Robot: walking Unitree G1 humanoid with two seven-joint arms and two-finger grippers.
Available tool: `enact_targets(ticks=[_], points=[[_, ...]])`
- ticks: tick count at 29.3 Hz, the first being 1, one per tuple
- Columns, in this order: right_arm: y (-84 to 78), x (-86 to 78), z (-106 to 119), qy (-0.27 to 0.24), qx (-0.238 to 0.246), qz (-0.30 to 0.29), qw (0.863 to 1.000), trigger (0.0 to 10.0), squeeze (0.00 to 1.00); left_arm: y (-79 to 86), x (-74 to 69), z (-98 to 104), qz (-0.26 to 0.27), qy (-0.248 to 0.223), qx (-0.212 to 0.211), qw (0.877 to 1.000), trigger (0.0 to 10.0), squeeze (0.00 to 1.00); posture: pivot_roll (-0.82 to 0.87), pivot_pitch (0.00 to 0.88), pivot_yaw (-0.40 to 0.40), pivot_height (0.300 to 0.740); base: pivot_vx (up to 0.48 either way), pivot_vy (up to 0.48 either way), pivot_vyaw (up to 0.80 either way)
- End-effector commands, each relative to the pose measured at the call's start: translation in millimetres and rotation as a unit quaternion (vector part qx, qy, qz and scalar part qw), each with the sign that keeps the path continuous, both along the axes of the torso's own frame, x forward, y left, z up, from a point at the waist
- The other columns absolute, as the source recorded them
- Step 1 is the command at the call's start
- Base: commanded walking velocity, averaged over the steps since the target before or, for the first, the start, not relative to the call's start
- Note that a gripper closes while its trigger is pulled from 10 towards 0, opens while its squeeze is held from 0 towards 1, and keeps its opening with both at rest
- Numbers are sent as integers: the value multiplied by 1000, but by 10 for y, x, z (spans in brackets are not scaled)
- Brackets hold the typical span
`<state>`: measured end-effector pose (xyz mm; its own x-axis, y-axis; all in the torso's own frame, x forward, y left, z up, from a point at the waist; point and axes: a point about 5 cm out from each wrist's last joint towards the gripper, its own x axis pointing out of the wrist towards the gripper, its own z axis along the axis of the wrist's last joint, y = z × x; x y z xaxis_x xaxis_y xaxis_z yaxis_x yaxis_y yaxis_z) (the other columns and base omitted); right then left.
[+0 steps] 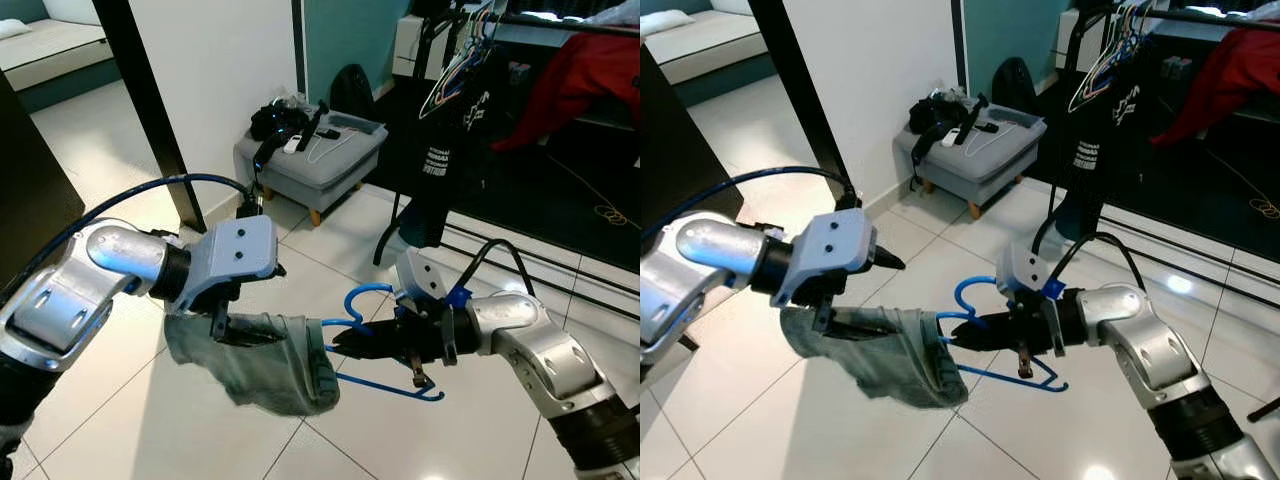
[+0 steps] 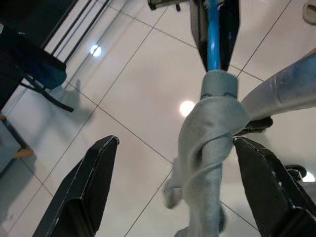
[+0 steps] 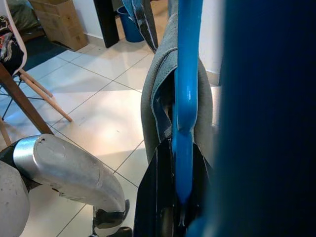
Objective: Hang hanger
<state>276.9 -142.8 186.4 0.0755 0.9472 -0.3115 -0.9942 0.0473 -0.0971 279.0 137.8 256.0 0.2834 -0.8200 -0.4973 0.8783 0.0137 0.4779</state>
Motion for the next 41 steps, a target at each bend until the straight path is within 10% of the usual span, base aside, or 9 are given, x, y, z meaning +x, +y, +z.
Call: enact_targets(ticks=[1,9,10,11,37,38,40,41], points=[[32,-37,19,-3,7,13,1000,10000,0,-11,6,-96,5,17,15,1000,10000,0,-61,53,86,740,0,0,0],[32,-31,34,-5,7,12,1000,10000,0,12,-13,-174,0,27,39,999,10000,0,-62,52,85,740,0,0,0],[31,-27,40,-6,7,12,1000,10000,0,14,-13,-201,-1,32,44,999,6118,0,-63,53,86,740,0,0,0],[33,-24,43,-7,6,11,1000,10000,0,15,-24,-229,-5,40,47,998,0,0,-63,53,86,740,0,0,0],[48,-3,72,-7,4,9,1000,10000,0,-40,-39,-277,-4,52,30,998,0,0,-69,62,75,740,0,0,0],[51,-2,81,-2,11,8,1000,10000,424,-48,-39,-275,-4,51,26,998,0,0,-69,62,73,740,0,0,0],[51,-2,81,-2,11,8,1000,10000,424,-48,-39,-275,-4,51,26,998,0,0,-69,62,73,740,0,0,0],[53,-3,87,2,17,8,1000,10000,1000,-52,-38,-273,-3,50,23,998,0,0,-69,62,73,740,0,0,0]])
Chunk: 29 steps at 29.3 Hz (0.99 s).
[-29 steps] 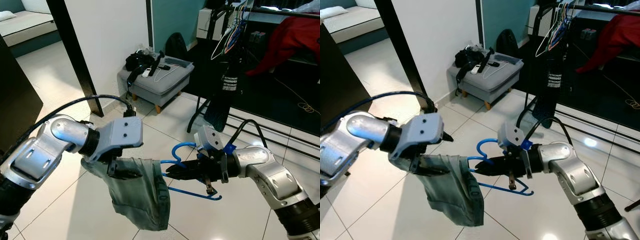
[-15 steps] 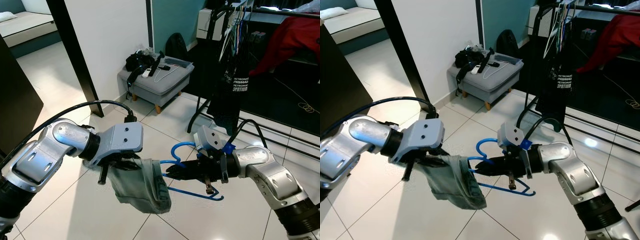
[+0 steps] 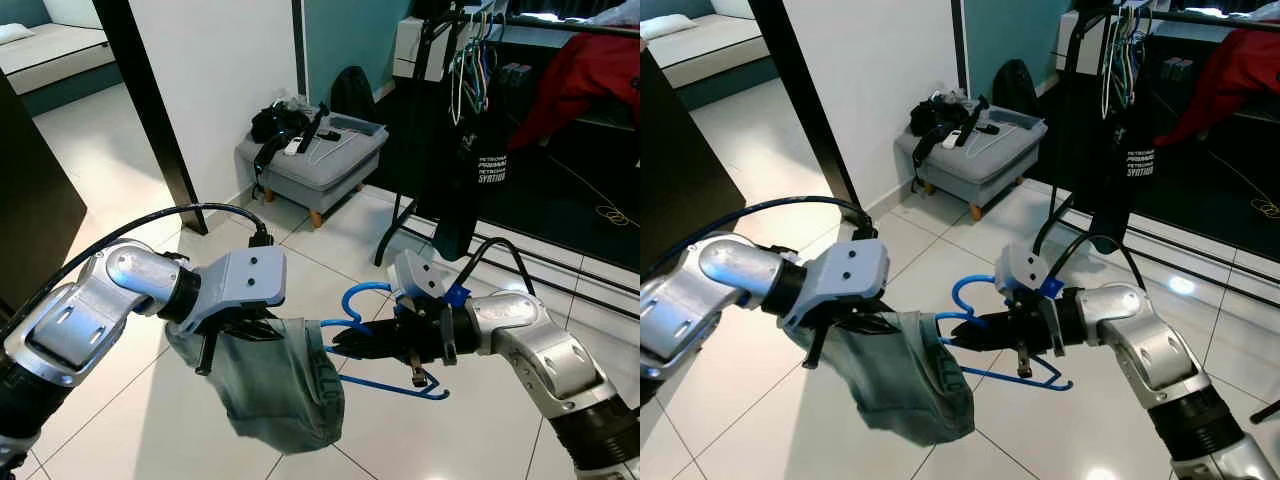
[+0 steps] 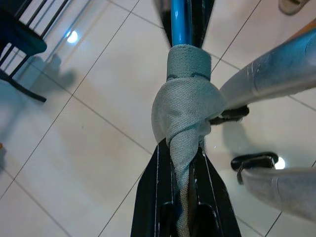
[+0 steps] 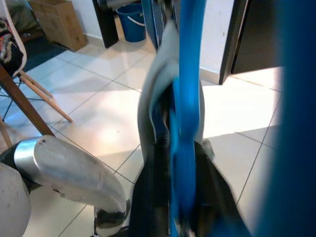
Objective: Hang hanger
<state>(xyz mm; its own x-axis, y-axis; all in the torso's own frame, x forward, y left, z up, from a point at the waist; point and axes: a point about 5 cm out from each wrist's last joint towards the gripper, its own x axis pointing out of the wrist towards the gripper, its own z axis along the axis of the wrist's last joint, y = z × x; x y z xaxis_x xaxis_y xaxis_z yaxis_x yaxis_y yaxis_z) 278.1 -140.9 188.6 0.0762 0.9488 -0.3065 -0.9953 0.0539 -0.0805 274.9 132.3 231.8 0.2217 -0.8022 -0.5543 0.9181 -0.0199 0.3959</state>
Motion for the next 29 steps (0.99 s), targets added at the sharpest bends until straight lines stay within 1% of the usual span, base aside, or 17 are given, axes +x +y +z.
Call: enact_targets(ticks=[1,9,11,13,14,15,16,17,19,20,21,22,23,25,27,28,29], points=[[32,-4,74,-7,17,7,1000,10000,1000,2,4,-31,6,4,1,1000,0,0,-68,64,72,740,0,0,0],[-63,77,65,-20,9,-32,999,10000,1000,27,32,-19,26,-1,-15,1000,0,0,-67,64,70,740,0,0,0],[-218,119,65,-27,0,-71,997,10000,1000,72,68,-21,47,-10,-20,999,0,0,-65,61,64,740,0,0,0],[-218,119,65,-27,0,-71,997,10000,1000,72,68,-21,47,-10,-20,999,0,0,-65,61,64,740,0,0,0],[-353,151,72,-31,-6,-102,994,10000,1000,110,102,-13,63,-19,-22,998,0,0,-66,60,64,740,0,0,0],[-353,151,72,-31,-6,-102,994,10000,1000,110,102,-13,63,-19,-22,998,0,0,-66,60,64,740,0,0,0],[-528,182,98,-37,-7,-143,989,10000,1000,159,158,11,87,-35,-28,995,0,0,-66,57,61,740,0,0,0],[-528,182,98,-37,-7,-143,989,10000,1000,159,158,11,87,-35,-28,995,0,0,-66,57,61,740,0,0,0],[-890,172,200,-45,17,-218,975,10000,1000,254,278,96,136,-70,-48,987,0,0,-71,54,62,740,0,0,0],[-1001,151,241,-46,32,-241,969,10000,1000,283,315,134,150,-83,-57,984,0,0,-71,54,62,740,0,0,0],[-1001,151,241,-46,32,-241,969,10000,1000,283,315,134,150,-83,-57,984,0,0,-71,54,62,740,0,0,0],[-1081,106,266,-40,59,-257,964,10000,1000,311,351,185,162,-98,-66,980,0,0,-80,51,61,740,0,0,0],[-1081,106,266,-40,59,-257,964,10000,1000,311,351,185,162,-98,-66,980,0,0,-80,51,61,740,0,0,0],[-1146,-18,216,-8,107,-262,959,10000,1000,338,424,324,181,-130,-96,970,0,0,-80,51,61,740,0,0,0],[-1146,-18,216,-8,107,-262,959,10000,1000,338,424,324,181,-130,-96,970,0,0,-80,51,61,740,0,0,0],[-1152,-89,140,15,124,-258,958,10000,1000,332,453,418,184,-149,-119,964,0,0,-80,51,61,740,0,0,0],[-1142,-124,21,34,127,-268,954,10000,0,304,446,518,170,-167,-139,961,8118,0,-89,55,60,740,0,0,0]])
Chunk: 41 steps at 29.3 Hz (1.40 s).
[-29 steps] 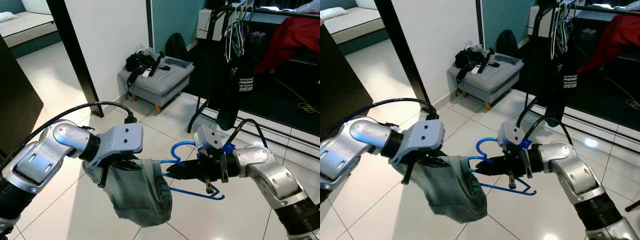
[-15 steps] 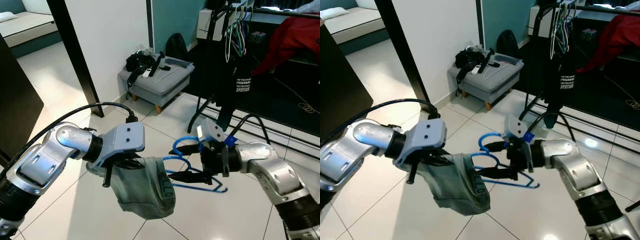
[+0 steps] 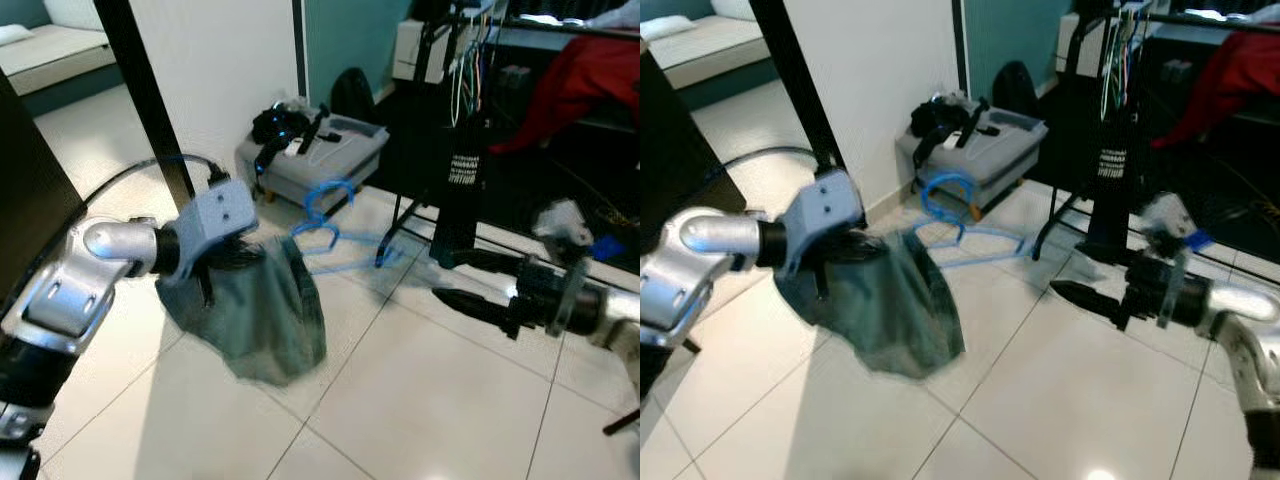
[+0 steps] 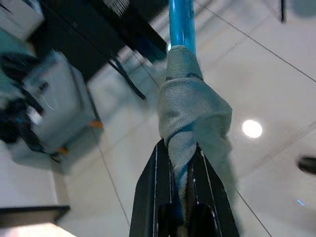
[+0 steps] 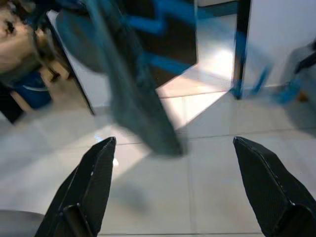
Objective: Hang hanger
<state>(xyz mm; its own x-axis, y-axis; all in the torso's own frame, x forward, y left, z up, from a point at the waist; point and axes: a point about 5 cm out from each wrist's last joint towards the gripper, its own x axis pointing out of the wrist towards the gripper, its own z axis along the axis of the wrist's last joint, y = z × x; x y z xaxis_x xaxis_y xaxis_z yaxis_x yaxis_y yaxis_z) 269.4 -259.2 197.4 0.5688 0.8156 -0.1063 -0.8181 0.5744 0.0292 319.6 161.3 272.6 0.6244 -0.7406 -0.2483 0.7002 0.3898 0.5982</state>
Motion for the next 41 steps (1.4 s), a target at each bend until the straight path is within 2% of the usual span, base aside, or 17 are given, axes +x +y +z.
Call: enact_targets(ticks=[1,4,6,7,8,9,11,12,14,20,21,23,26,31,37,39,41], points=[[59,-43,-212,31,26,-15,999,10000,0,-31,-20,226,-30,-50,-39,998,10000,0,-91,58,59,740,0,0,0],[84,-25,-330,44,47,-38,997,10000,0,-86,-56,341,-60,-68,-52,994,10000,0,-90,59,63,740,0,0,0],[108,40,-442,62,103,-83,989,10000,0,-166,-119,480,-110,-93,-53,988,10000,0,-90,60,64,740,0,0,0],[108,40,-442,62,103,-83,989,10000,0,-166,-119,480,-110,-93,-53,988,10000,0,-90,60,64,740,0,0,0],[99,79,-467,71,135,-101,983,10000,0,-199,-144,530,-130,-105,-49,985,10000,0,-85,58,69,740,0,0,0],[99,79,-467,71,135,-101,983,10000,0,-199,-144,530,-130,-105,-49,985,10000,0,-85,58,69,740,0,0,0],[67,117,-484,89,196,-113,970,10000,0,-258,-160,667,-156,-142,-43,977,10000,0,-83,56,76,740,0,0,0],[67,117,-484,89,196,-113,970,10000,0,-258,-160,667,-156,-142,-43,977,10000,0,-83,56,76,740,0,0,0],[54,96,-476,95,228,-104,963,10000,0,-305,-152,796,-164,-184,-47,968,10000,0,-81,57,77,740,0,0,0],[76,34,-452,96,238,-90,962,10000,0,-371,-149,883,-179,-216,-49,959,10000,0,-83,58,78,740,0,0,0],[108,27,-455,99,229,-84,965,10000,0,-387,-156,897,-185,-221,-52,956,10000,0,-84,59,78,740,0,0,0],[199,29,-495,106,158,-77,979,10000,0,-416,-174,915,-197,-222,-59,953,10000,0,-80,60,80,740,0,0,0],[254,33,-473,102,136,-66,983,10000,0,-428,-177,913,-202,-223,-60,952,10000,0,-82,61,80,740,0,0,0],[383,70,-293,70,108,-33,991,10000,0,-462,-164,894,-212,-227,-65,948,10000,0,-89,55,83,740,0,0,0],[393,102,-223,54,101,-36,993,10000,0,-482,-167,904,-216,-234,-71,945,10000,0,-89,54,81,740,0,0,0],[385,103,-187,48,112,-36,992,10000,0,-484,-170,908,-217,-234,-73,945,10000,0,-89,54,81,740,0,0,0],[354,87,-92,35,148,-30,988,10000,0,-490,-173,906,-218,-235,-73,944,10000,0,-90,53,79,740,0,0,0]])
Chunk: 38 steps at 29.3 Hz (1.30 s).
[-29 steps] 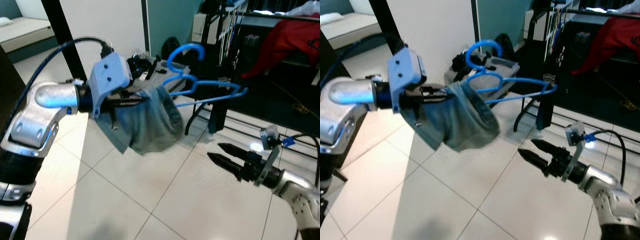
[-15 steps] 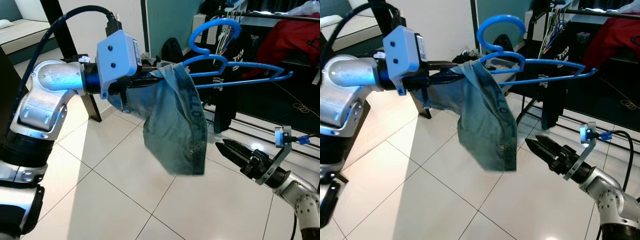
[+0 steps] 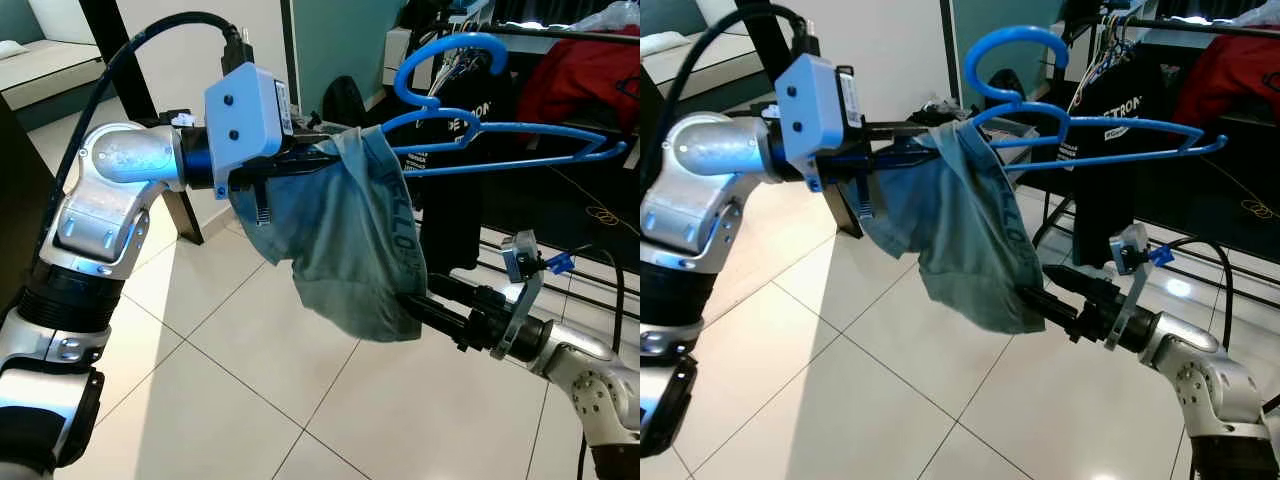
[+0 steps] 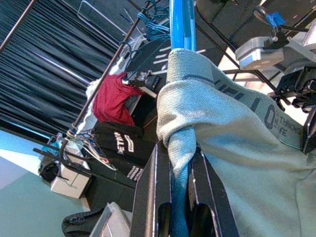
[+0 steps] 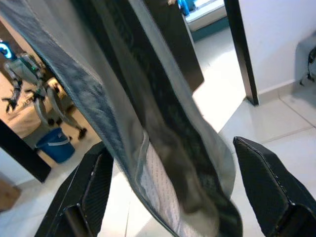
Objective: Hang hanger
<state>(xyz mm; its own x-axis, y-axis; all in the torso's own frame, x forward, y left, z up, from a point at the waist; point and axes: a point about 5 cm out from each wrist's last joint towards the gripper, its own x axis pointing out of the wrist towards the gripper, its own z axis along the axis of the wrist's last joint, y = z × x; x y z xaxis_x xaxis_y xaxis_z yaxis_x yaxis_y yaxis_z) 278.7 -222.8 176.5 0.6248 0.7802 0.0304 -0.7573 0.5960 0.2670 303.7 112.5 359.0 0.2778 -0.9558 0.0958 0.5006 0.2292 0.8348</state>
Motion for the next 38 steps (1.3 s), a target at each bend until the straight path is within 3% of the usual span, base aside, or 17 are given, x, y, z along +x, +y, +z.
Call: enact_targets(ticks=[1,4,7,10,13,20,21,24,32,38], points=[[-37,-36,173,-31,43,8,999,10000,0,-2,-14,37,-5,-11,-1,1000,10000,0,-94,54,79,740,0,0,0],[-83,-93,246,-42,80,21,996,10000,0,-1,-14,32,-6,-11,-1,1000,10000,0,-94,54,79,740,0,0,0],[-83,-93,246,-42,80,21,996,10000,0,-1,-14,32,-6,-11,-1,1000,10000,0,-94,54,79,740,0,0,0],[-260,-138,327,-63,160,6,985,10000,0,7,-1,-4,-7,-6,-1,1000,10000,0,-96,52,77,740,0,0,0],[-292,-127,316,-64,164,-5,984,10000,0,7,1,-9,-8,-5,-2,1000,10000,0,-96,52,77,740,0,0,0],[-316,37,131,-19,109,-73,991,10000,0,-11,-10,4,-12,-8,-5,1000,10000,0,-92,45,76,740,0,0,0],[-316,37,131,-19,109,-73,991,10000,0,-11,-10,4,-12,-8,-5,1000,10000,0,-92,45,76,740,0,0,0],[-194,42,-40,13,26,-55,998,10000,0,-22,-19,14,-15,-11,-6,1000,10000,0,-92,42,76,740,0,0,0],[-131,-9,-70,18,4,-25,1000,10000,0,-29,-25,8,-18,-11,-7,1000,10000,0,-92,42,76,740,0,0,0],[-153,24,-185,43,-54,-42,997,10000,0,-29,-27,11,-19,-11,-8,1000,10000,0,-90,44,75,740,0,0,0]])
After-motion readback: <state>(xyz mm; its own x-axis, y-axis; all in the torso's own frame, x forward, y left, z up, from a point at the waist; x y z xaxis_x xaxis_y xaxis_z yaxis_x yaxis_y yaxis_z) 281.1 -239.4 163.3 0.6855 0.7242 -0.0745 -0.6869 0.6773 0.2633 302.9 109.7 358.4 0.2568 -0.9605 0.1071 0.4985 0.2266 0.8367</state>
